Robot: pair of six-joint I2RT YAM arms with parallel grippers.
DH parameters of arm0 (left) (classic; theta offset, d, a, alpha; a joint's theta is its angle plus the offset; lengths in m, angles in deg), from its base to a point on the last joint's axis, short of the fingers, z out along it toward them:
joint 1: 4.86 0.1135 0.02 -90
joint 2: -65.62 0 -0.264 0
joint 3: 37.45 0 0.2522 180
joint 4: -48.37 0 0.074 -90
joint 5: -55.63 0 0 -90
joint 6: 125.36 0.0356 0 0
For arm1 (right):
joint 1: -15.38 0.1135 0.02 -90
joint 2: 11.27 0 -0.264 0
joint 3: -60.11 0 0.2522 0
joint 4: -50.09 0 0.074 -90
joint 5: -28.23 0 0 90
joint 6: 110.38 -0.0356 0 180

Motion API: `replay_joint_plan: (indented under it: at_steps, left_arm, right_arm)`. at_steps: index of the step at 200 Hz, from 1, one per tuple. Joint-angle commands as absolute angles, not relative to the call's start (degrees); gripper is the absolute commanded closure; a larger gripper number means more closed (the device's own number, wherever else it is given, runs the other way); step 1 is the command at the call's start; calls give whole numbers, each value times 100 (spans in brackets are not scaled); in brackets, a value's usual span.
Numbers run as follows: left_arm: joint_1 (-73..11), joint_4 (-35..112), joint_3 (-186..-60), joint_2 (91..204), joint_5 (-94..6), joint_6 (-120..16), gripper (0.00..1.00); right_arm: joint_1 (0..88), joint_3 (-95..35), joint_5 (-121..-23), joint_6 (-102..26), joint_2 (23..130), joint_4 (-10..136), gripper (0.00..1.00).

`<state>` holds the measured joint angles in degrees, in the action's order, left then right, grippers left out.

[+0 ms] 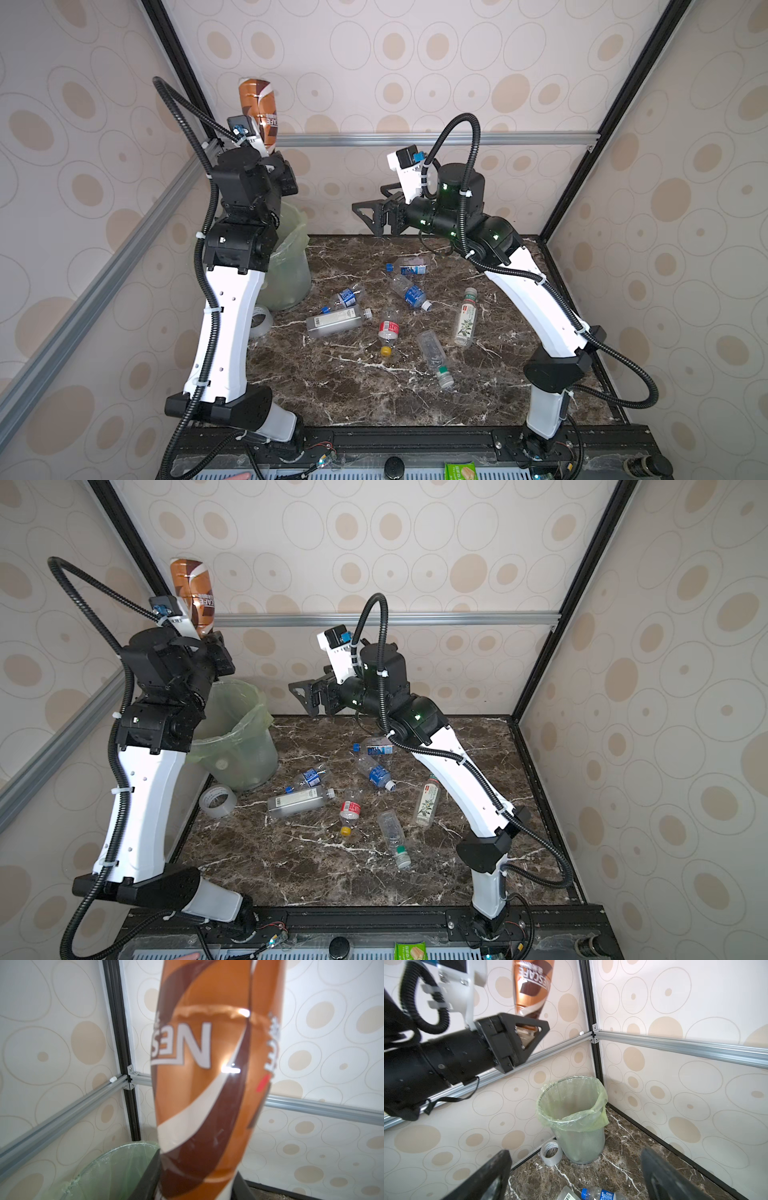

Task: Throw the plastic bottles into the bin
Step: 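Raise the Nescafe bottle with the left gripper over the bin while the right arm withdraws, then open the left gripper over the bin to drop the Nescafe bottle, then lower the right gripper to the blue-label Pocari Sweat bottle while the left arm lowers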

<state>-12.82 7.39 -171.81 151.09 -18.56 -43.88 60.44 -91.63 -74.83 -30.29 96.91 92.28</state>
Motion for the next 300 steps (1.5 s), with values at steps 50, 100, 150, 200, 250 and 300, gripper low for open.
replay_joint_plan:
  at_steps: [50,100,150,200,250,300]
  left_arm:
    - [-1087,1107,-16701,14856,-1463,-4045,68]
    - [-162,299,-15119,14916,-2720,-5211,37]
    - [-229,391,-15640,14745,-3243,-5384,1]
    - [-401,485,-15686,14629,-3335,-5471,1]
    - [-718,583,-15398,14515,-3374,-5541,1]
    - [-1508,689,-15079,14517,-3217,-5651,1]
  right_arm:
    - [6090,-8974,-7297,-2705,9876,9335,0]
    - [6073,-8652,-7267,-2692,9806,9343,0]
    - [6076,-8575,-7355,-2915,9824,9185,0]
    - [6063,-8239,-7271,-2962,9695,9160,0]
    - [5807,-7682,-7232,-3312,9381,8945,0]
    - [5329,-6748,-7239,-3798,8888,8717,0]
